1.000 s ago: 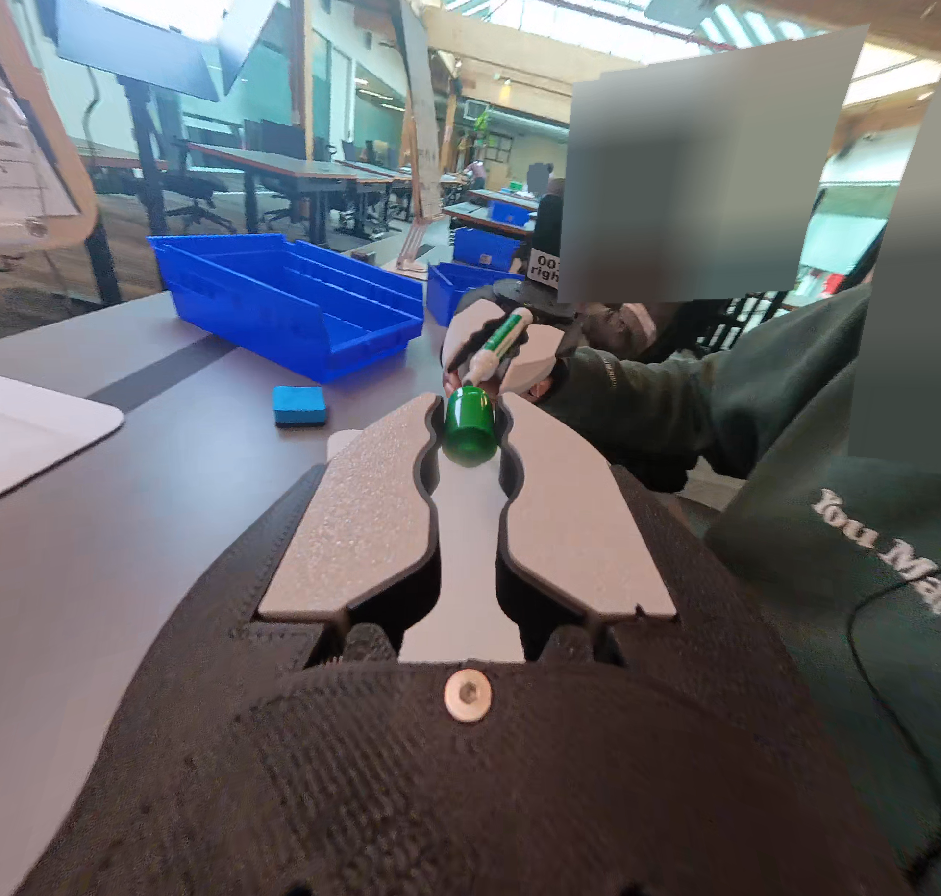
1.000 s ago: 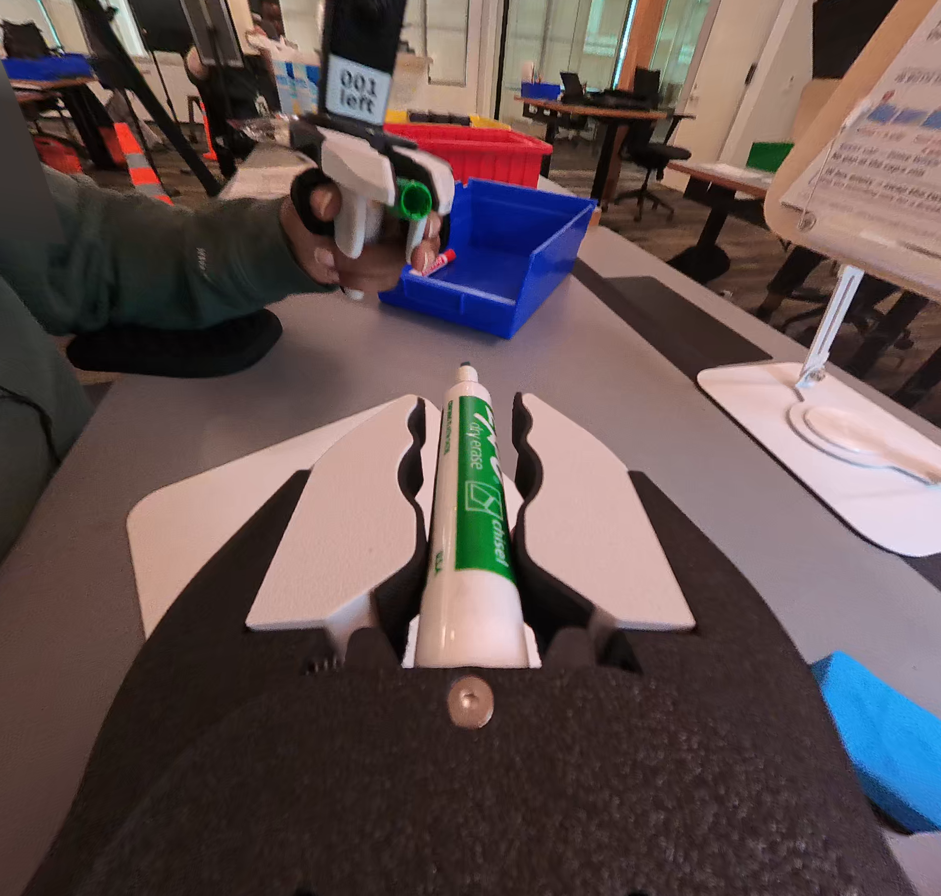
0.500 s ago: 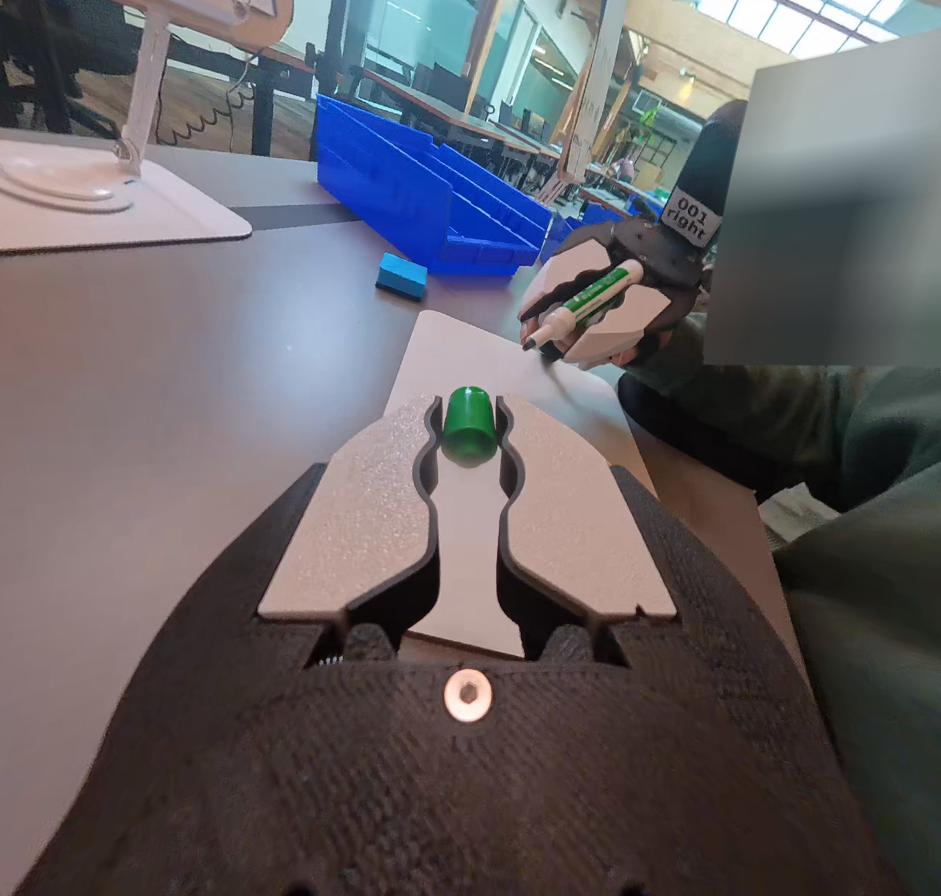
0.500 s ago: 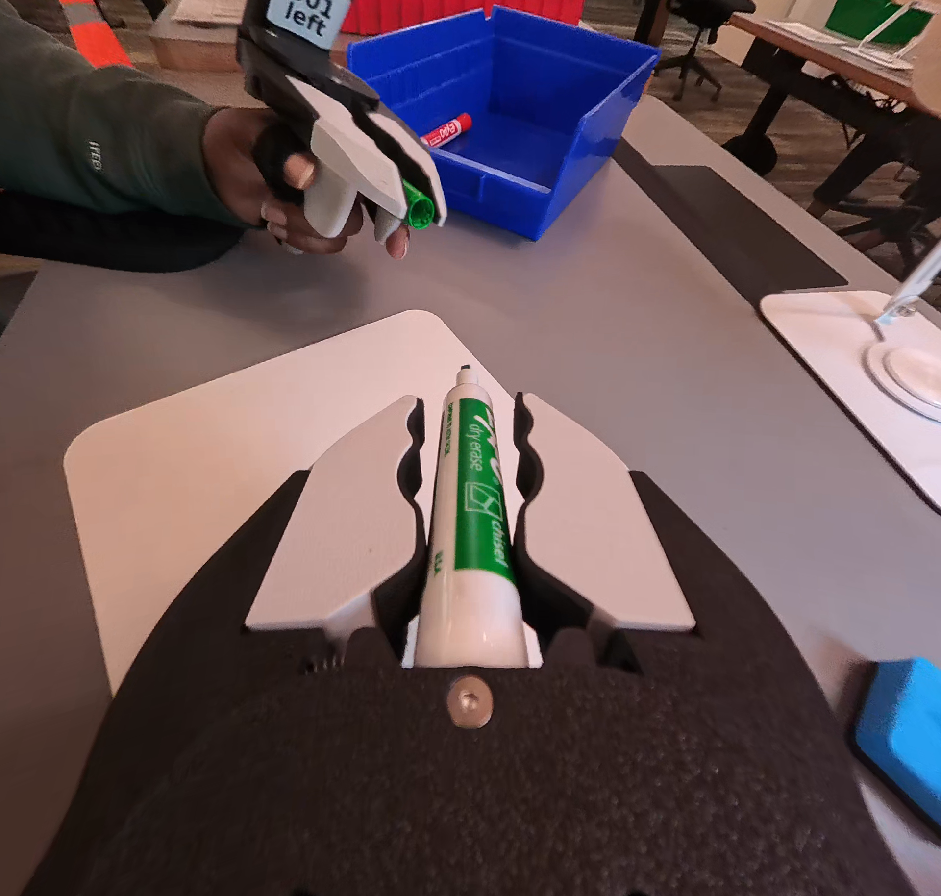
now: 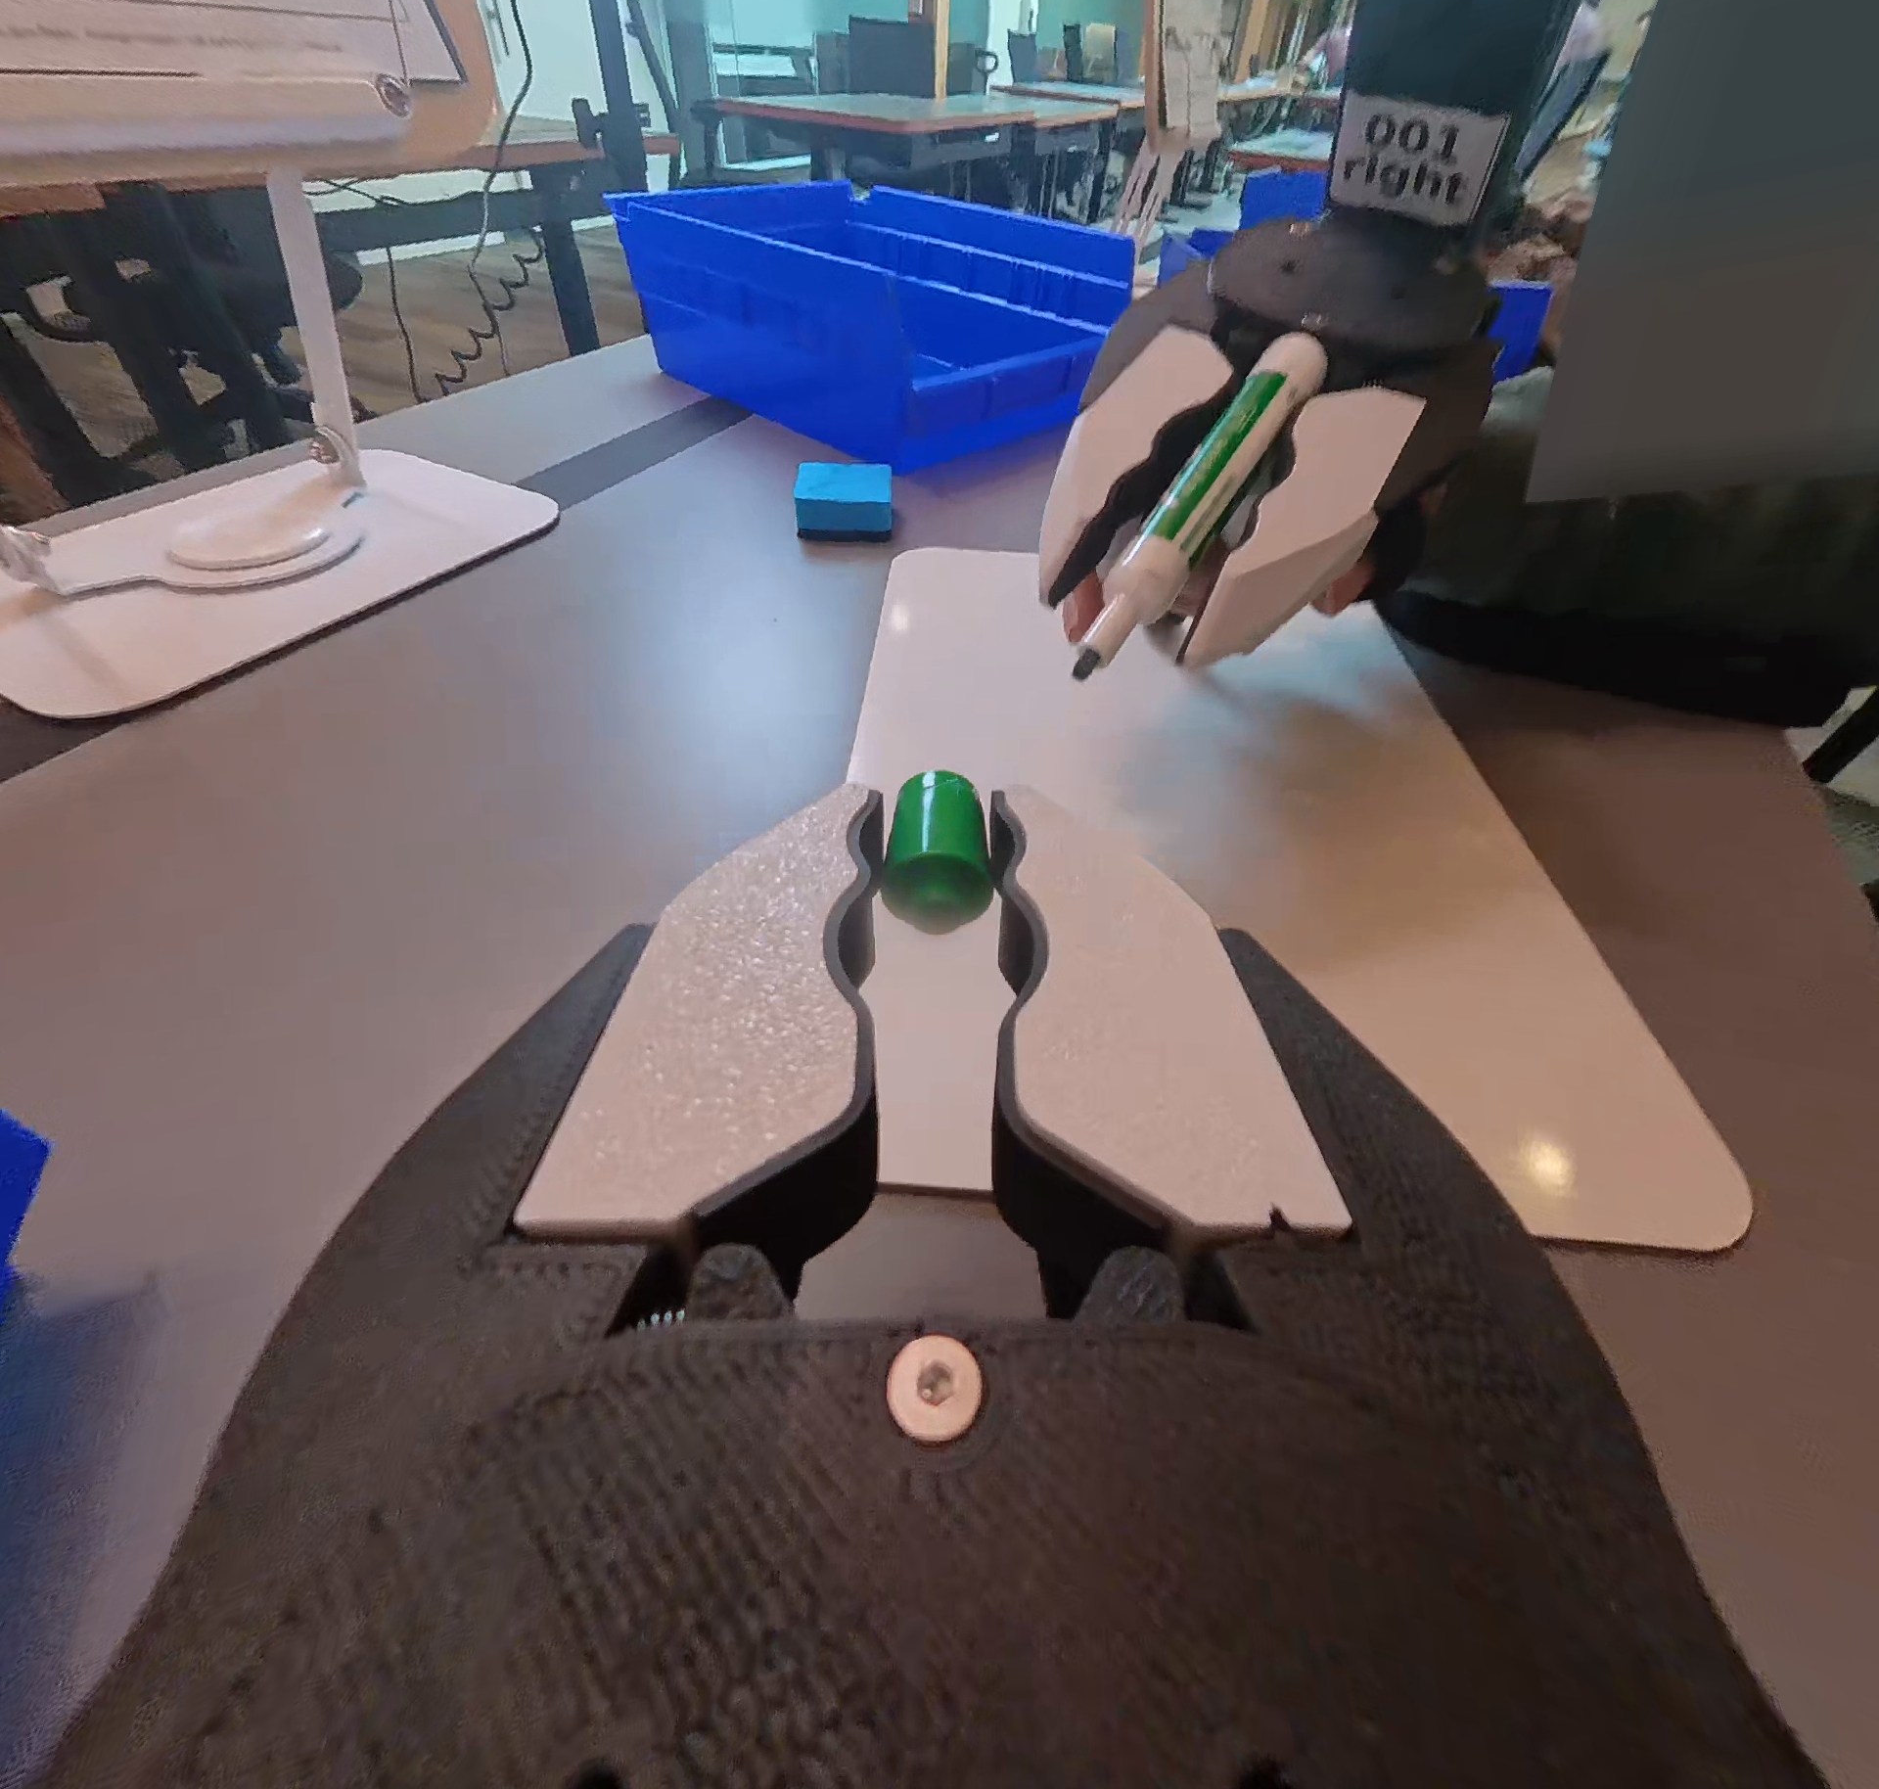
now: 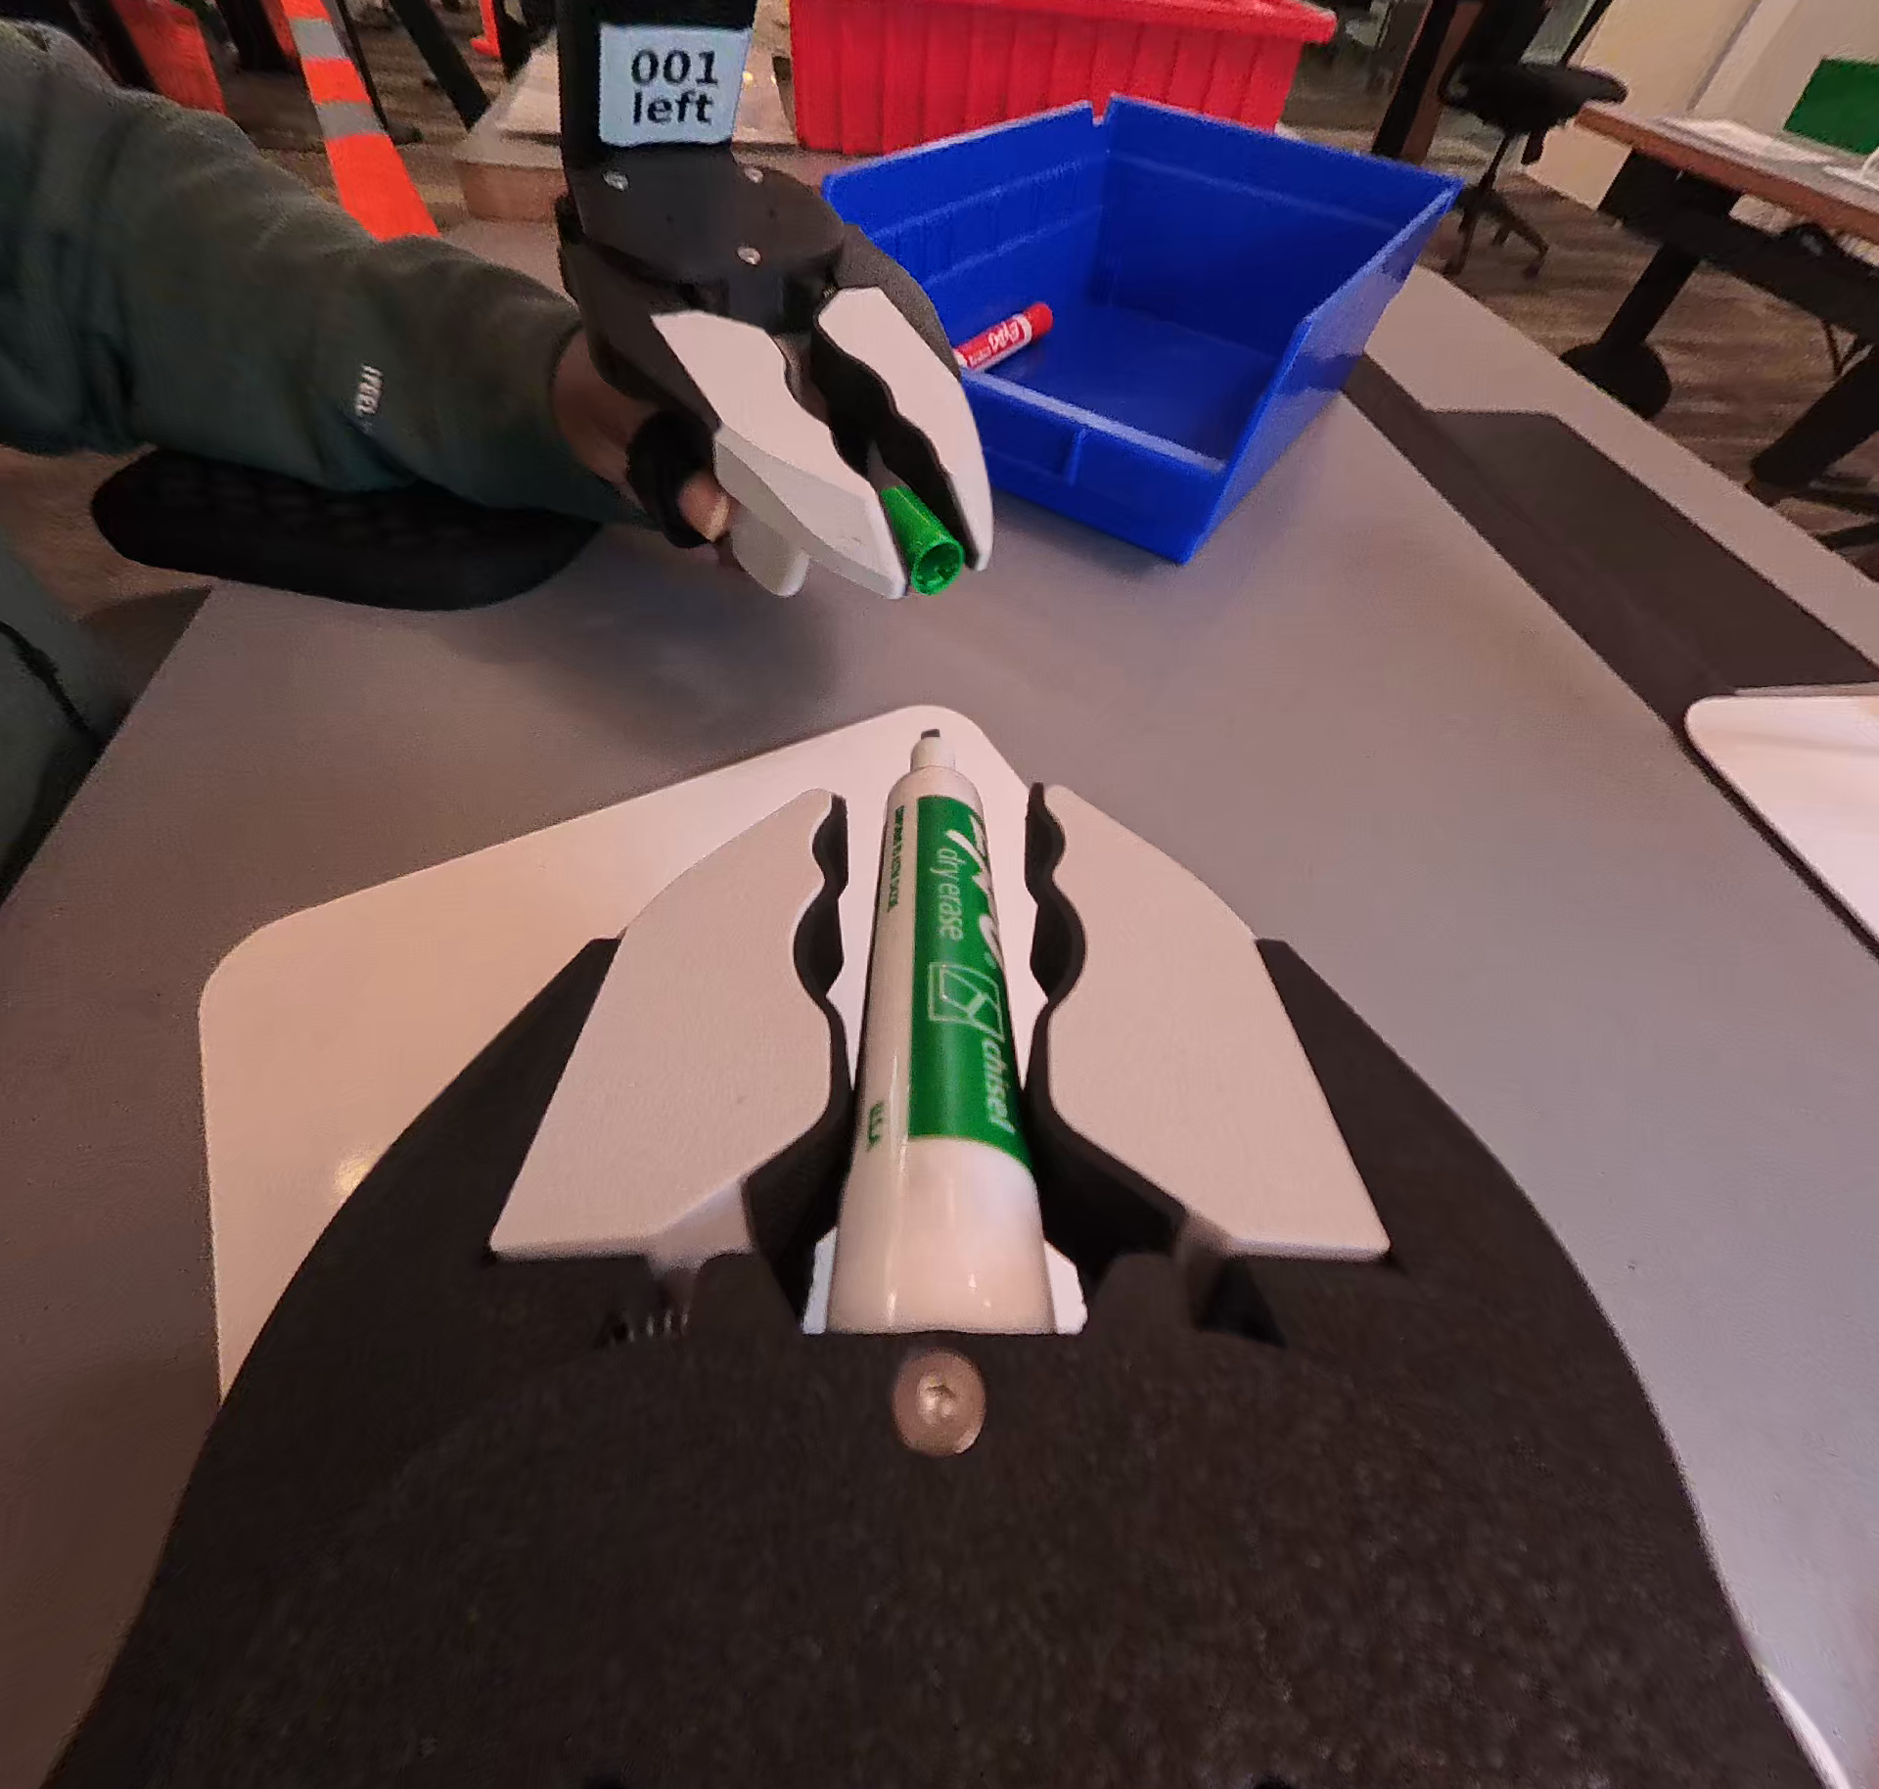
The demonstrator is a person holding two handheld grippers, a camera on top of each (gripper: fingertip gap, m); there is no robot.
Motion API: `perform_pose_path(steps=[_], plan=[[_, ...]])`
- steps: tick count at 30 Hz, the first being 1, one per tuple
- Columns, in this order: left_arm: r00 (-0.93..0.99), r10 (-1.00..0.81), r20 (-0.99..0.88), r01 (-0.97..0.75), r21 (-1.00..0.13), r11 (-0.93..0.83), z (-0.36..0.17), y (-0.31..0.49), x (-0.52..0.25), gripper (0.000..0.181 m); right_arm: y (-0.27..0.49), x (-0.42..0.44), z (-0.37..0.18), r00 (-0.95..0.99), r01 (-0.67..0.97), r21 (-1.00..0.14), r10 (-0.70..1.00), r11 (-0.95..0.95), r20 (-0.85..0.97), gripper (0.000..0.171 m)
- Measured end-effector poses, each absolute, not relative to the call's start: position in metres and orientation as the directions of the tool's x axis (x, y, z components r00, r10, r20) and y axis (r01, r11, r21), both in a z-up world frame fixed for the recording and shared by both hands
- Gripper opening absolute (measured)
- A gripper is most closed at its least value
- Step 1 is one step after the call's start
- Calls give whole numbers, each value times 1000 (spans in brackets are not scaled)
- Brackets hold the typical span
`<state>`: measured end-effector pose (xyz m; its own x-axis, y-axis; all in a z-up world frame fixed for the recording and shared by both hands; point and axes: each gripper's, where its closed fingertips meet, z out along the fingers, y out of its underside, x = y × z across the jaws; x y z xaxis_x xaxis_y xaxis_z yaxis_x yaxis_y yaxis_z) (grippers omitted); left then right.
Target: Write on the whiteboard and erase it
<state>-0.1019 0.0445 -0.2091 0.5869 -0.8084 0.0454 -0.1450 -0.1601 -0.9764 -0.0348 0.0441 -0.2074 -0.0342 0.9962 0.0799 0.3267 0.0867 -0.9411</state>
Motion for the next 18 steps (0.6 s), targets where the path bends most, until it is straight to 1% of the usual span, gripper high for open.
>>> perform_pose_path(steps=[3,9,15,18], plan=[[628,-778,-11,-171,-977,-124,-208,50,-113,20,38,-36,-201,-57,302,-947,994,106,93,34],[629,-777,23,-147,-978,-148,-206,50,-115,20,27,-36,-203,-77,317,-938,989,143,125,34],[620,-785,-6,-172,-977,-128,-199,46,-113,19,33,-38,-207,-63,322,-941,994,104,88,34],[596,-803,14,-155,-979,-132,-197,43,-109,19,40,-35,-210,-46,319,-945,997,76,65,34]])
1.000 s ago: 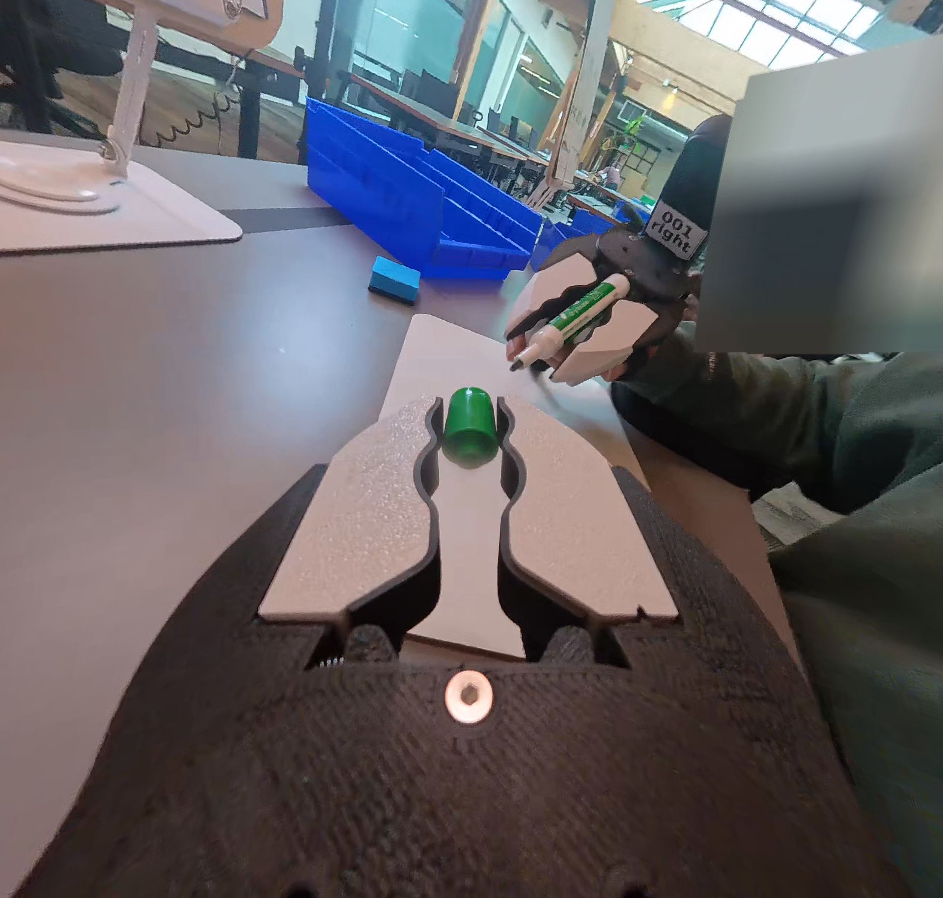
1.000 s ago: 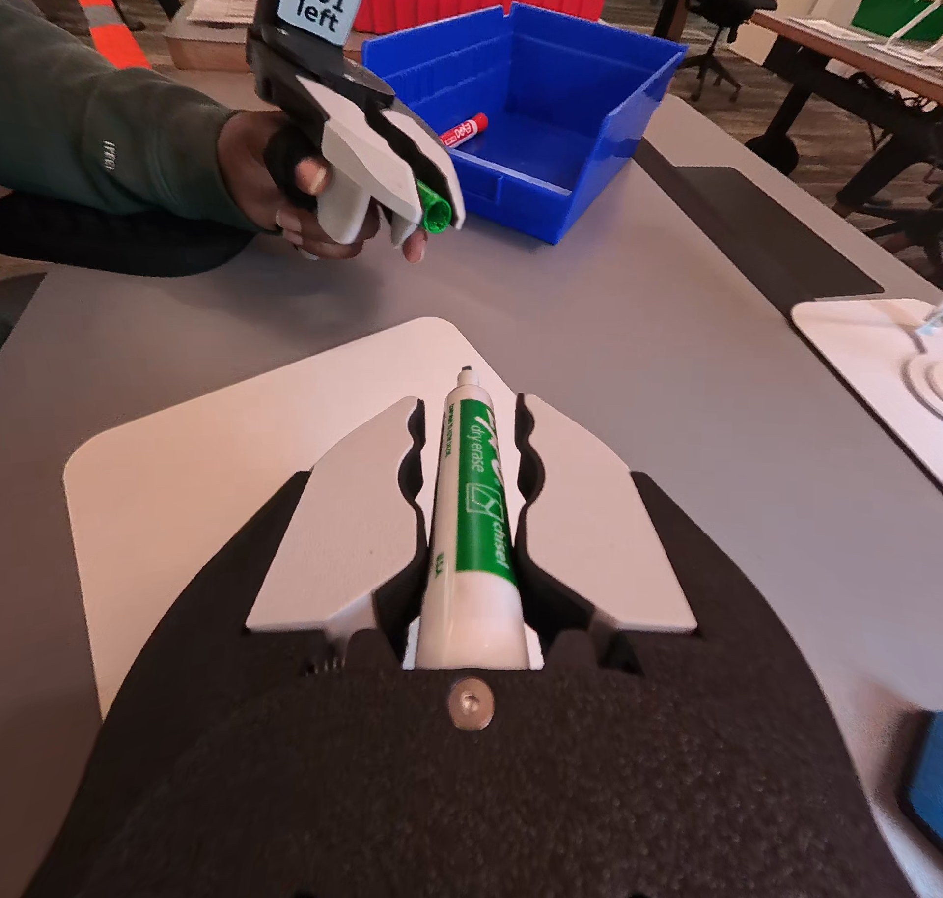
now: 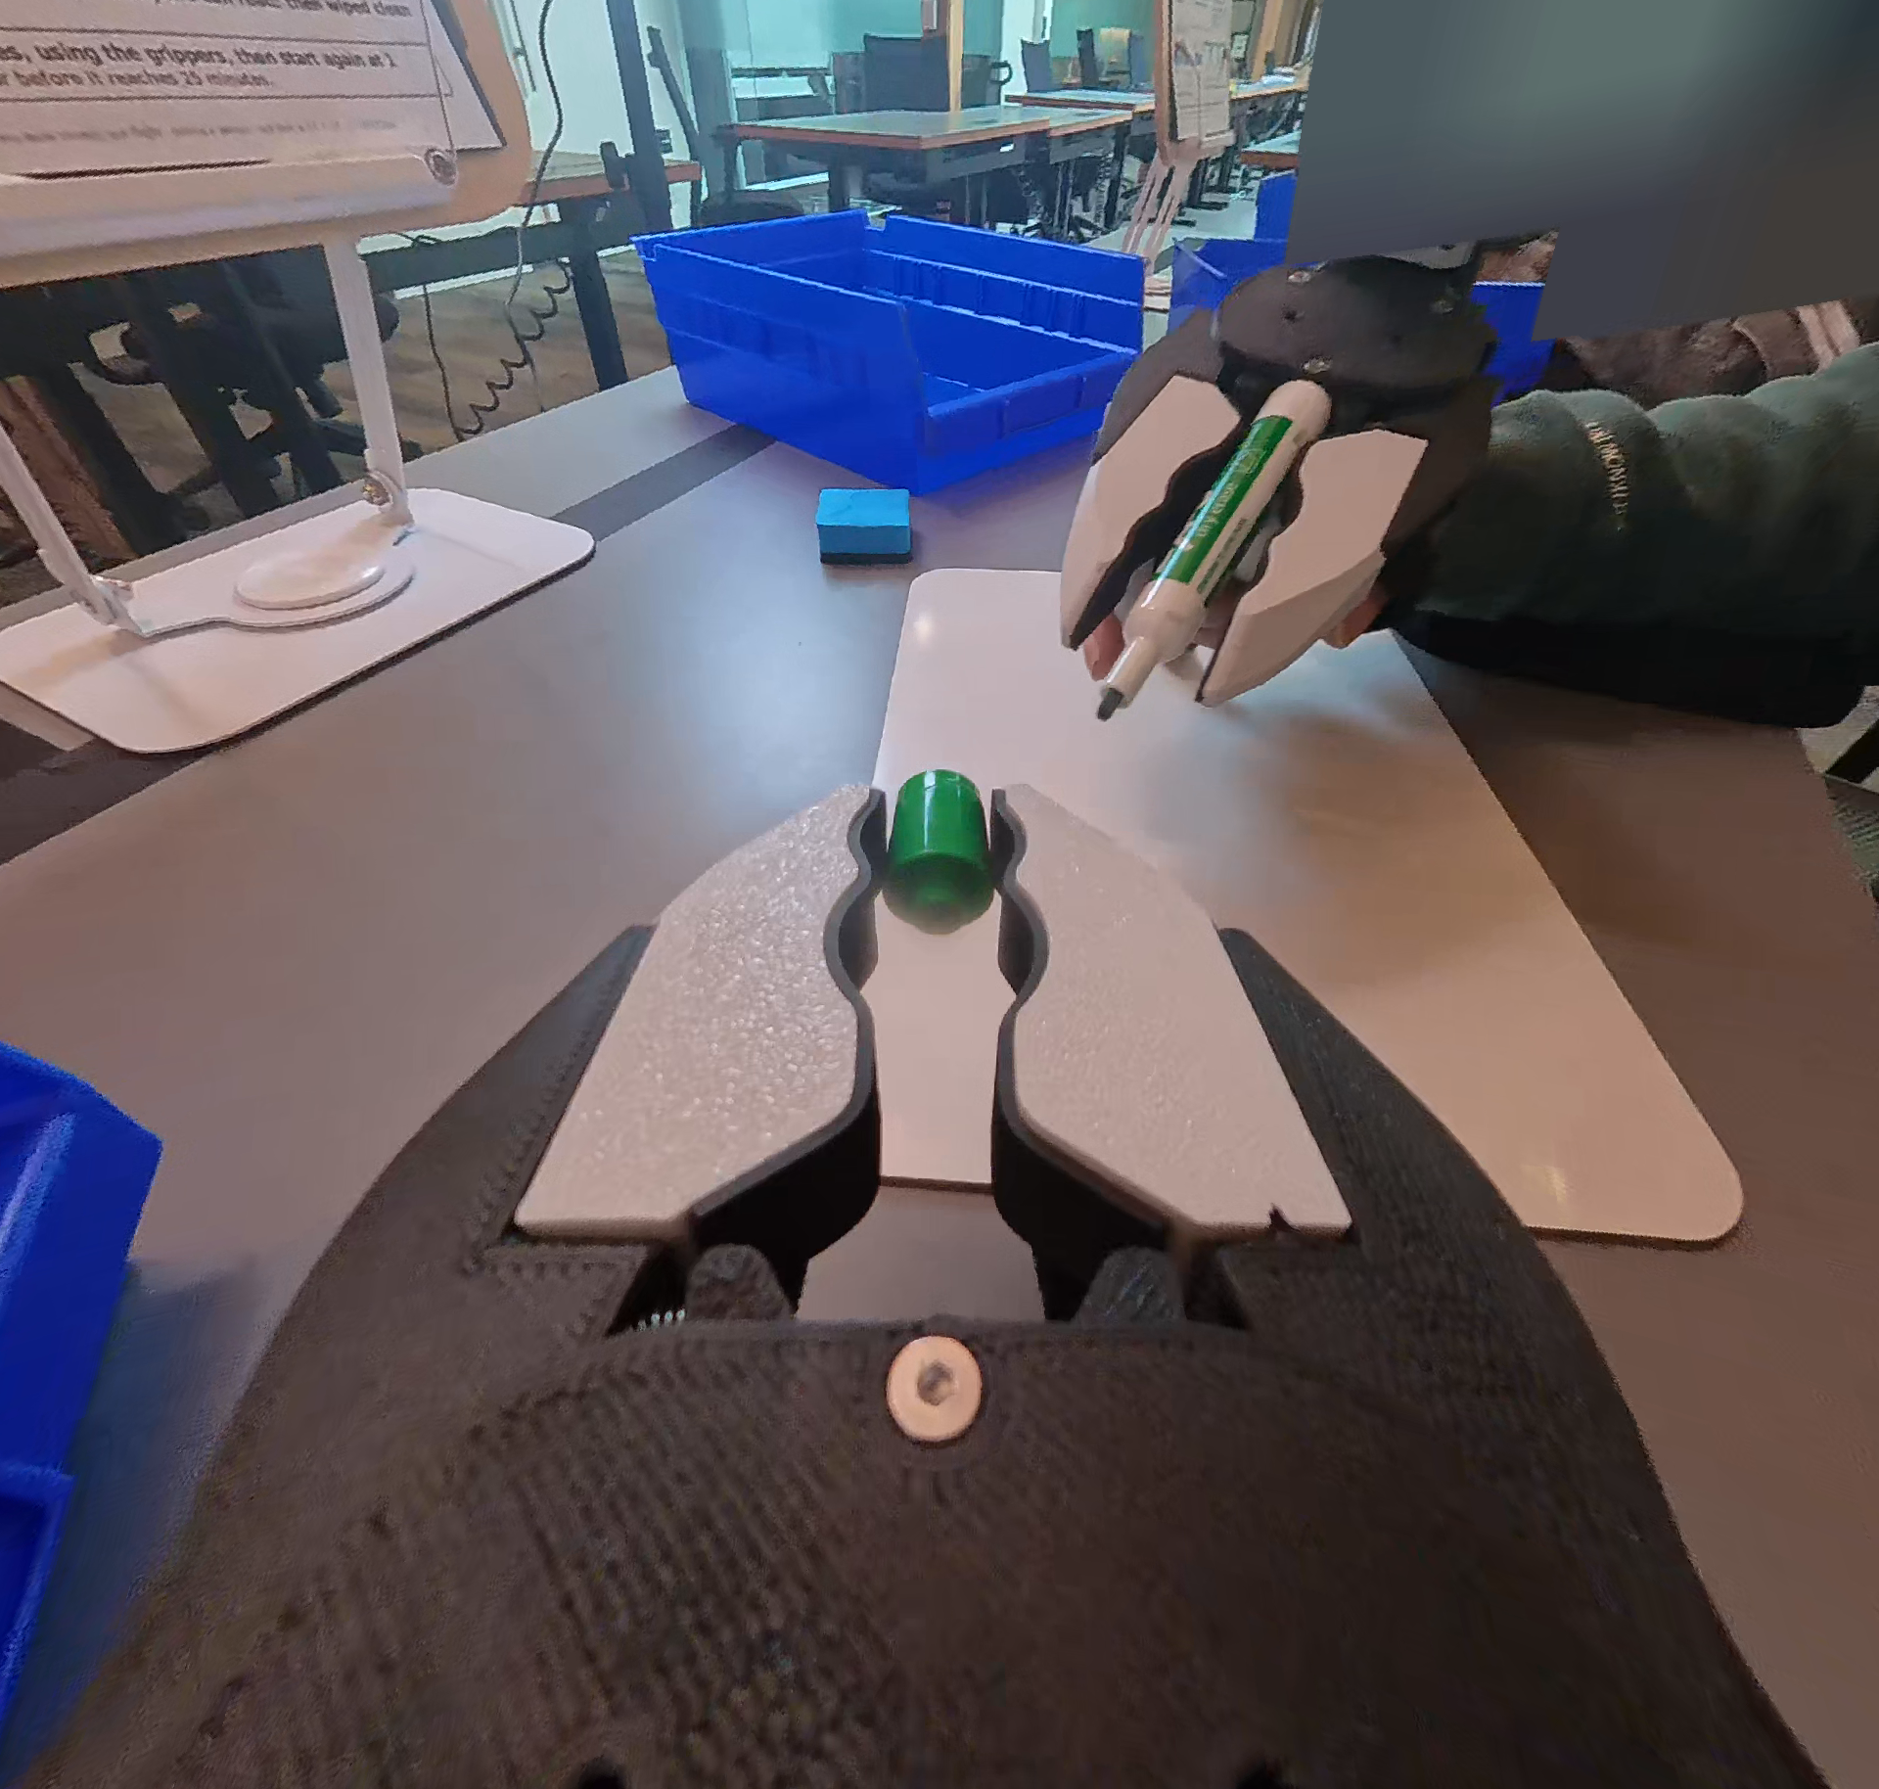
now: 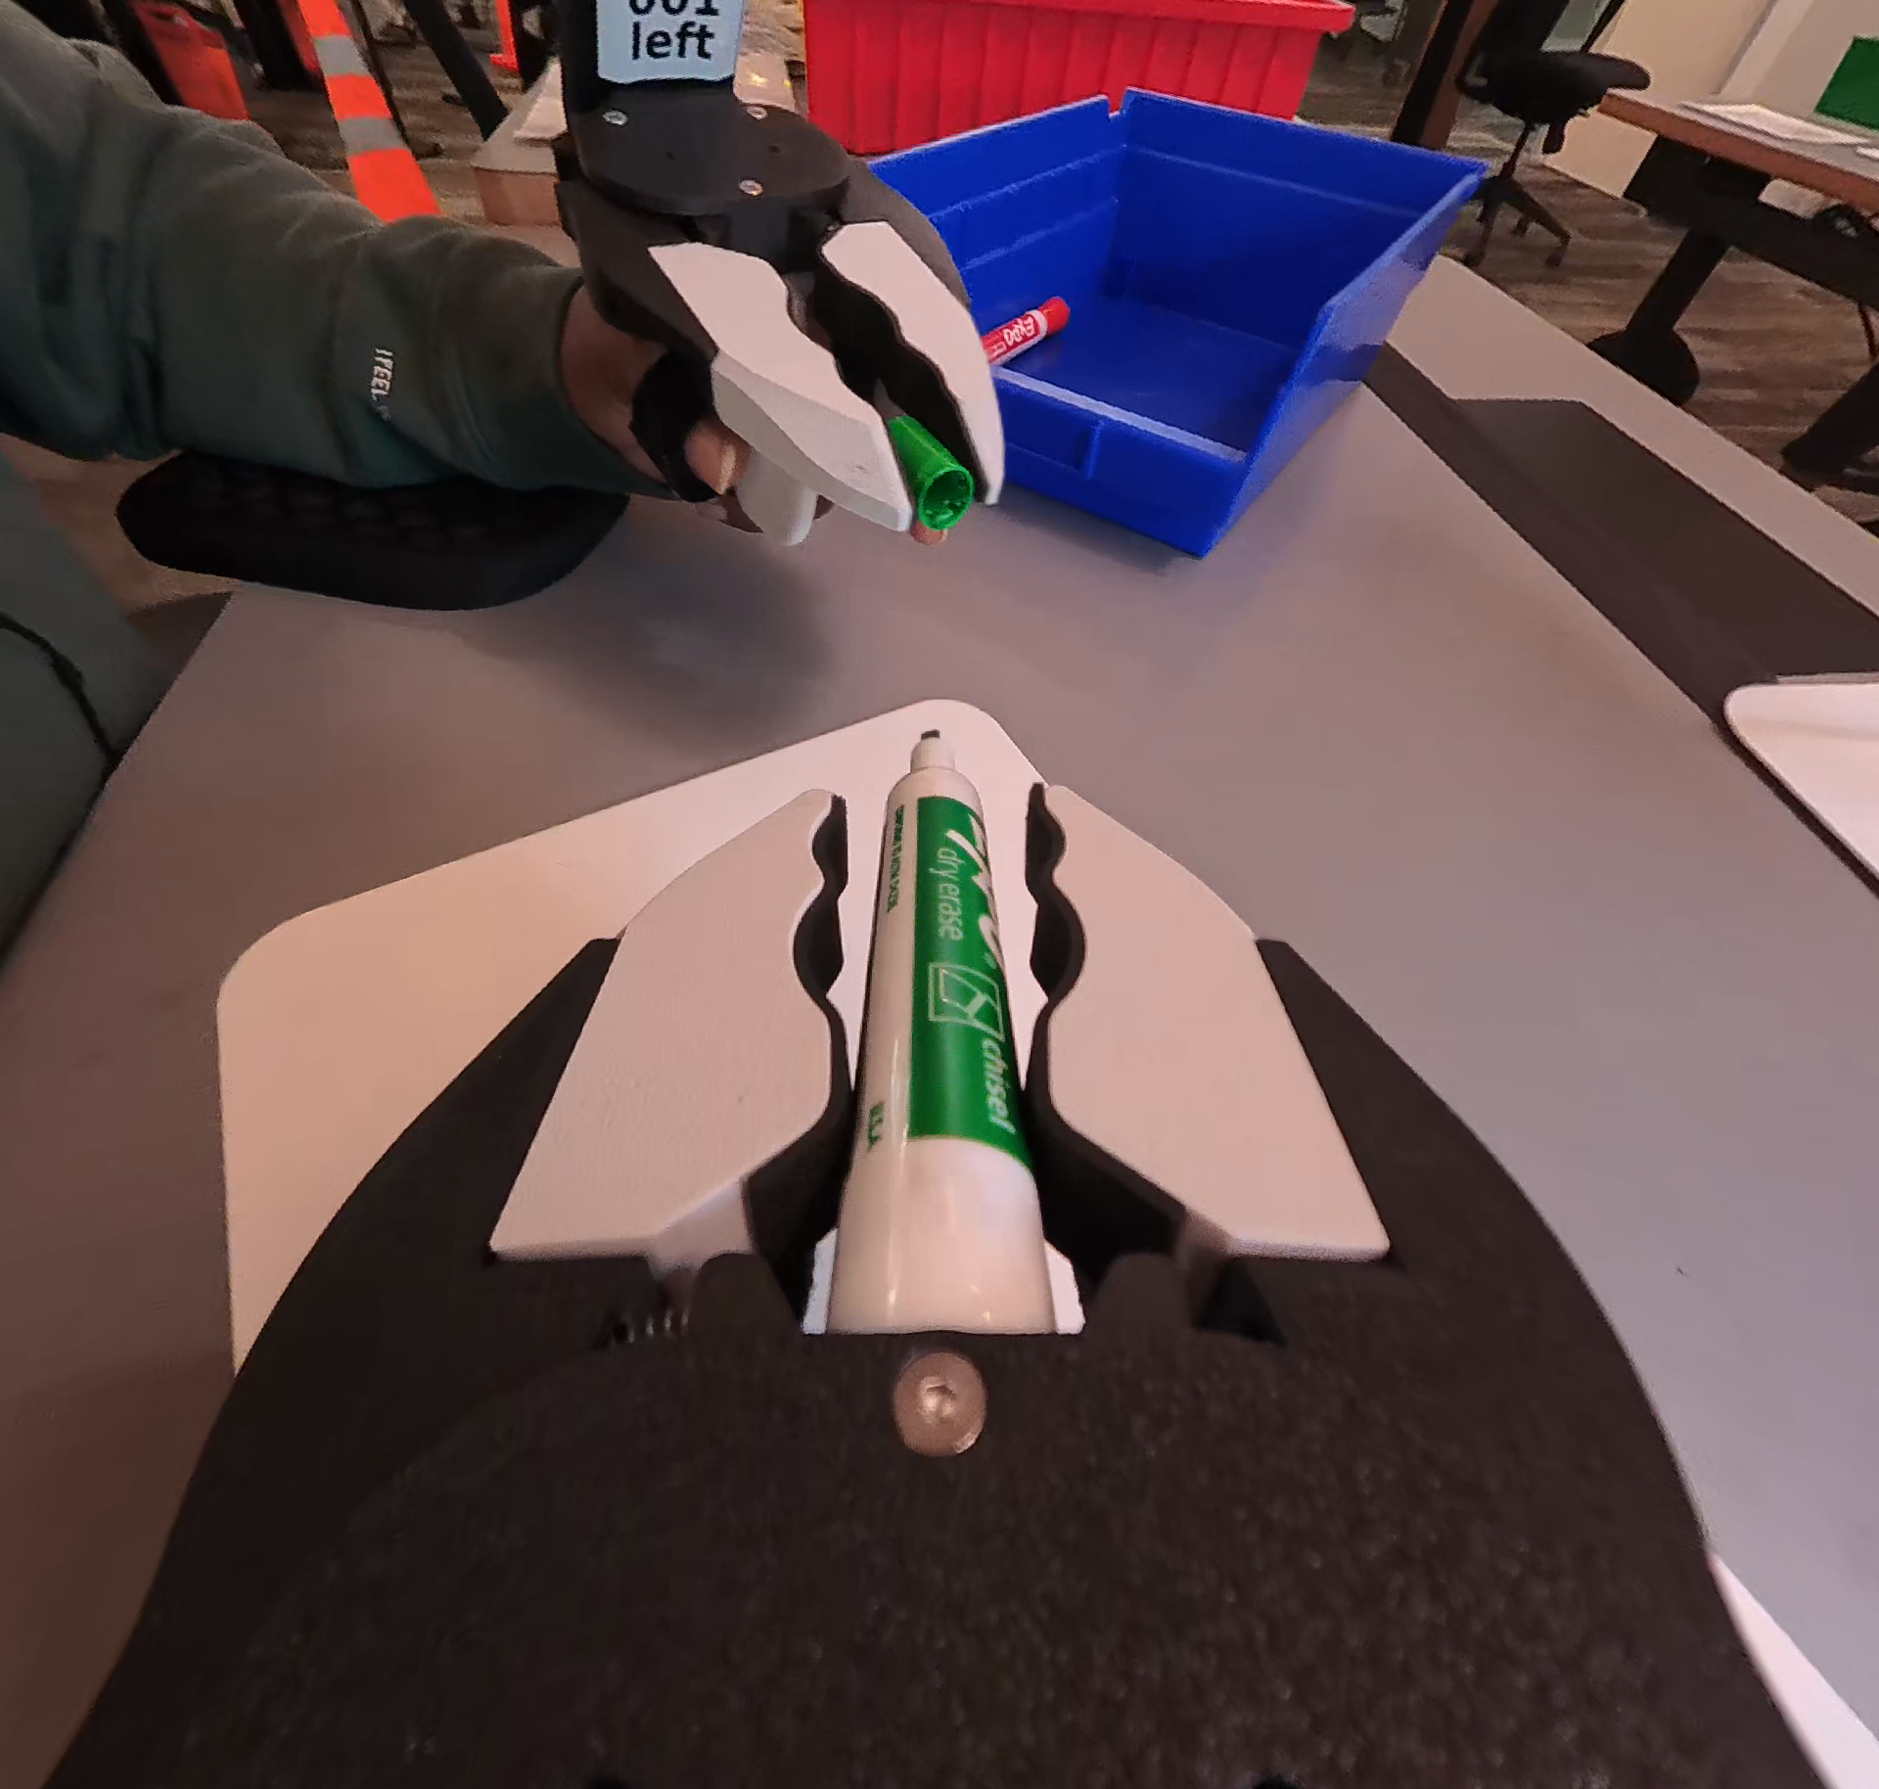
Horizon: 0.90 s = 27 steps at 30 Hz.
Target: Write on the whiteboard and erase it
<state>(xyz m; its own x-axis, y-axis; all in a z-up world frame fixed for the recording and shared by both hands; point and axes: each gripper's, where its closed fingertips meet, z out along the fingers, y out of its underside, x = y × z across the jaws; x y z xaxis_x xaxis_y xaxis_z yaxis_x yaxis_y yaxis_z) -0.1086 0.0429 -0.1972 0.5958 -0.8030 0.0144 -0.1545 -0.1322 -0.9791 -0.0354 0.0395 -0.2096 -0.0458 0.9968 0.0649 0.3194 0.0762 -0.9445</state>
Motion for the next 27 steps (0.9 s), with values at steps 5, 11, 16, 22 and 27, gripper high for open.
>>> perform_pose_path(steps=[5,11,16,22,27], plan=[[562,-823,80,-110,-979,-171,-199,41,-103,19,48,-27,-210,-8,311,-949,998,59,59,34],[569,-817,95,-96,-979,-181,-200,45,-105,19,50,-24,-206,1,291,-955,998,53,56,34],[568,-814,122,-83,-975,-205,-203,48,-107,19,53,-19,-208,12,297,-954,998,52,58,34],[562,-817,128,-92,-972,-216,-207,47,-104,20,55,-17,-207,32,285,-958,998,42,53,34],[561,-822,101,-105,-976,-191,-204,45,-103,20,54,-17,-209,32,310,-950,998,39,52,34]])
